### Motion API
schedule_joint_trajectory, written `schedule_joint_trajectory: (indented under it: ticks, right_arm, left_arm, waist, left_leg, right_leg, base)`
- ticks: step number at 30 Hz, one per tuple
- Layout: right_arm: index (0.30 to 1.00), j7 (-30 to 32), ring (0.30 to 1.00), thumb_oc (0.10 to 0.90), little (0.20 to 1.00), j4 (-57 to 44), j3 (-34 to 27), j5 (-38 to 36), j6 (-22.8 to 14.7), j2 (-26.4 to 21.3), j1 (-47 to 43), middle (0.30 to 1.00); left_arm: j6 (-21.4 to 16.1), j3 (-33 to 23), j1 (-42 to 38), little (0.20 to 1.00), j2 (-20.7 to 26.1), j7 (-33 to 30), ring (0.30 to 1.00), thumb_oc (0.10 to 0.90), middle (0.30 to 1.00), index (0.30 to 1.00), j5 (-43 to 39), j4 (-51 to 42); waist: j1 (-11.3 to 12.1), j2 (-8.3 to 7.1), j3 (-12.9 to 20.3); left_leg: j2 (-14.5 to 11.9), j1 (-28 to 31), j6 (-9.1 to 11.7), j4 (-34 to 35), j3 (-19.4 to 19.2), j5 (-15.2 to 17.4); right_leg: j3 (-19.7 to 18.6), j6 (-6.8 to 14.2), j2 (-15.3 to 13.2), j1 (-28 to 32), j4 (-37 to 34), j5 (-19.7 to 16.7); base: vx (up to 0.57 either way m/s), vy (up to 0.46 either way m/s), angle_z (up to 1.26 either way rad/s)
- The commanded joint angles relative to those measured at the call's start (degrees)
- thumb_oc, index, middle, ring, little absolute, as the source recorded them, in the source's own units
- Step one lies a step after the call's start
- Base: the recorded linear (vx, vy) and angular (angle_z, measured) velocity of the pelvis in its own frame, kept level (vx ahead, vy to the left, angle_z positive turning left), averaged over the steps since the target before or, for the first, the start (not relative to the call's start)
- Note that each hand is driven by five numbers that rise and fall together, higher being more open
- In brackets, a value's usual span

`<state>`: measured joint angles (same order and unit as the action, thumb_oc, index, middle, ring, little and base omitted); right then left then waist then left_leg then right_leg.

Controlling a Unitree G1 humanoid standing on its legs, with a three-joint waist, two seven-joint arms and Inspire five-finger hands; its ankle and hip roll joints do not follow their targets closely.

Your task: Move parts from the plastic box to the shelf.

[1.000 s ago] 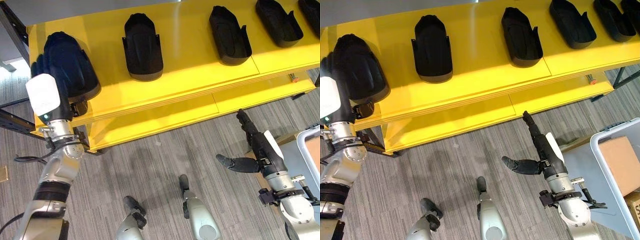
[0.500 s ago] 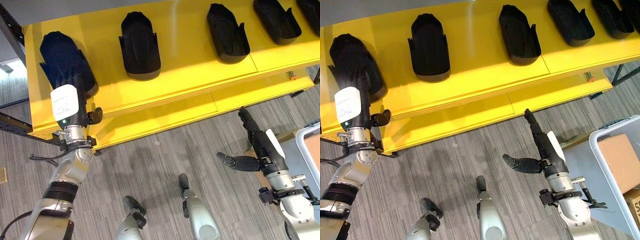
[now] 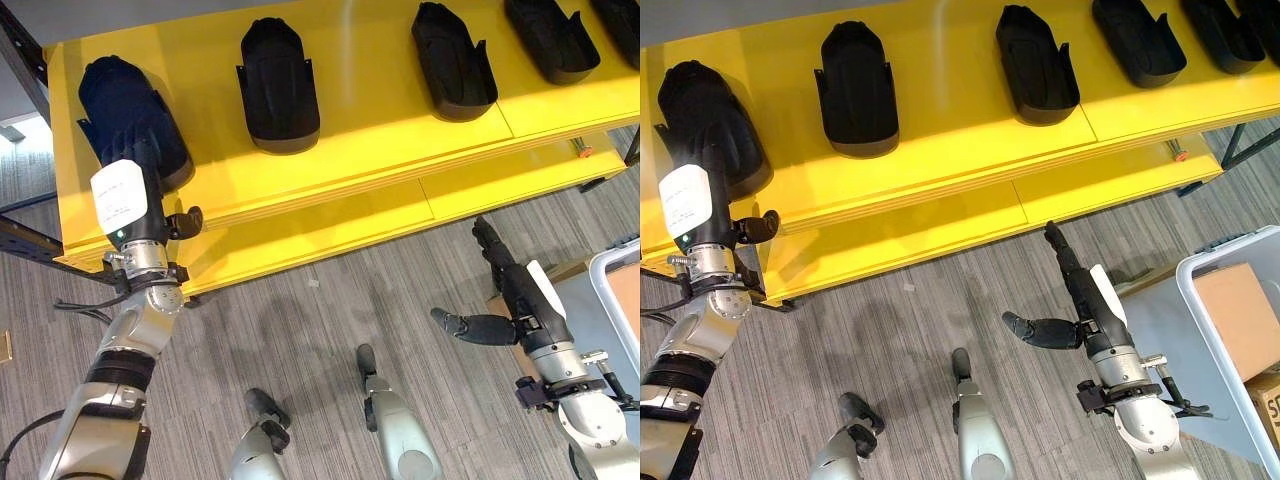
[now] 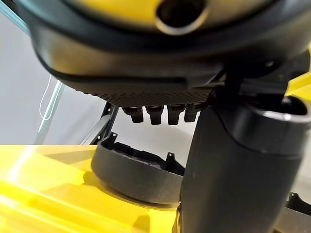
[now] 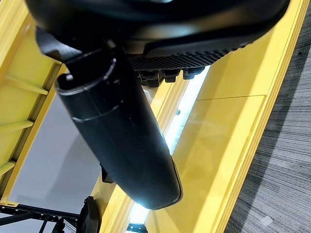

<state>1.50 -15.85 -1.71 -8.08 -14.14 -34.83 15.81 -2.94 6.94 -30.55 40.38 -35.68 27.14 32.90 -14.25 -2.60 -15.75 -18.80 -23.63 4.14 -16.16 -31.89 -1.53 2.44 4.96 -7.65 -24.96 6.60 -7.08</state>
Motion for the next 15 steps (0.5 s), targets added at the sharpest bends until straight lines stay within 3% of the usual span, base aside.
schedule_joint_trajectory:
  ticks: [1,15]
  right_arm:
    - [1.0,1.7,1.0,0.9,1.0,-8.1,-2.7,-2.7,-6.3,-4.2,-1.0,1.0]
    - [1.0,1.2,1.0,0.9,1.0,-8.4,-2.9,-3.2,-6.6,-4.3,-1.5,1.0]
  left_arm:
    - [0.8,-2.1,-4.9,1.0,6.3,-3.0,1.0,0.9,1.0,1.0,-0.6,3.3]
    - [0.3,-1.9,-6.8,1.0,8.5,-2.6,1.0,0.9,1.0,1.0,-1.5,4.2]
  waist:
    - [-1.5,1.09,3.5]
    - [-1.9,0.39,2.8]
  left_leg:
    - [-5.1,2.6,5.2,-2.3,6.9,2.1]
    - [-5.1,1.3,5.1,-2.9,7.2,2.1]
  right_leg:
    - [-1.6,2.8,-2.7,2.0,4.3,4.8]
    - [-1.7,2.9,-2.5,0.8,4.3,4.3]
  base:
    - [0.0,0.0,0.0]
    - [0.0,0.0,0.0]
